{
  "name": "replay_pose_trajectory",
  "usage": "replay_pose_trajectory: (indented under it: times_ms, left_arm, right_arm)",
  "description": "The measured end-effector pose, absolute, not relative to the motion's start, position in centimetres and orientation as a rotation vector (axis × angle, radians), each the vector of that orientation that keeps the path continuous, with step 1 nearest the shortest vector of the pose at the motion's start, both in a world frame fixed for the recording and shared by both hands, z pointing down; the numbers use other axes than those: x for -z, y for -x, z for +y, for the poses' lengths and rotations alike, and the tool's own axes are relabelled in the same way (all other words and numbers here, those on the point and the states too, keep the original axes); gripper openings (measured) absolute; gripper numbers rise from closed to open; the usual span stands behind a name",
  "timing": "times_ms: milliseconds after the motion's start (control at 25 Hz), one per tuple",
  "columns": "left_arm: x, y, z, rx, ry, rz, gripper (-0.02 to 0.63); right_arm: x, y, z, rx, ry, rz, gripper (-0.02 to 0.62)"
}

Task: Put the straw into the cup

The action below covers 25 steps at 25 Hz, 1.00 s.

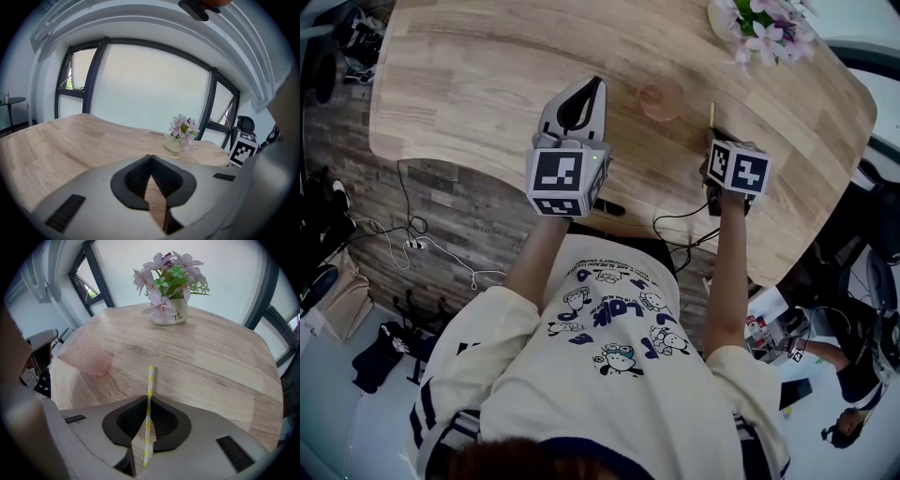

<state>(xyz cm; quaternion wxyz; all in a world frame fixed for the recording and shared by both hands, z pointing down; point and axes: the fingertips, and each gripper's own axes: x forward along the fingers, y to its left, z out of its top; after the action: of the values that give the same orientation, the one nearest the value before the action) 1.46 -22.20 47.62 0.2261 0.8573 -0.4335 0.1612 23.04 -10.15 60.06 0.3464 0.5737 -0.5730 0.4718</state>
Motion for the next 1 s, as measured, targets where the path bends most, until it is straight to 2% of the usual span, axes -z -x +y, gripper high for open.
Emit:
replay_pose_trajectory:
  times_ms: [440,1000]
  left_arm:
    - [-45.8,-1.4,-21.4,-0.397,-2.389,-1.214,0.031]
    - [-41.1,-0.8,-21.2,-0.280,-2.444,-1.286,0.031]
  right_arm:
    - [-54.4,-21.8,-12.6,-1.202,-1.628,-1.669,0.021]
    - [-43.5,-20.9,-18.4,-0.991,-1.886,-1.983,0.021]
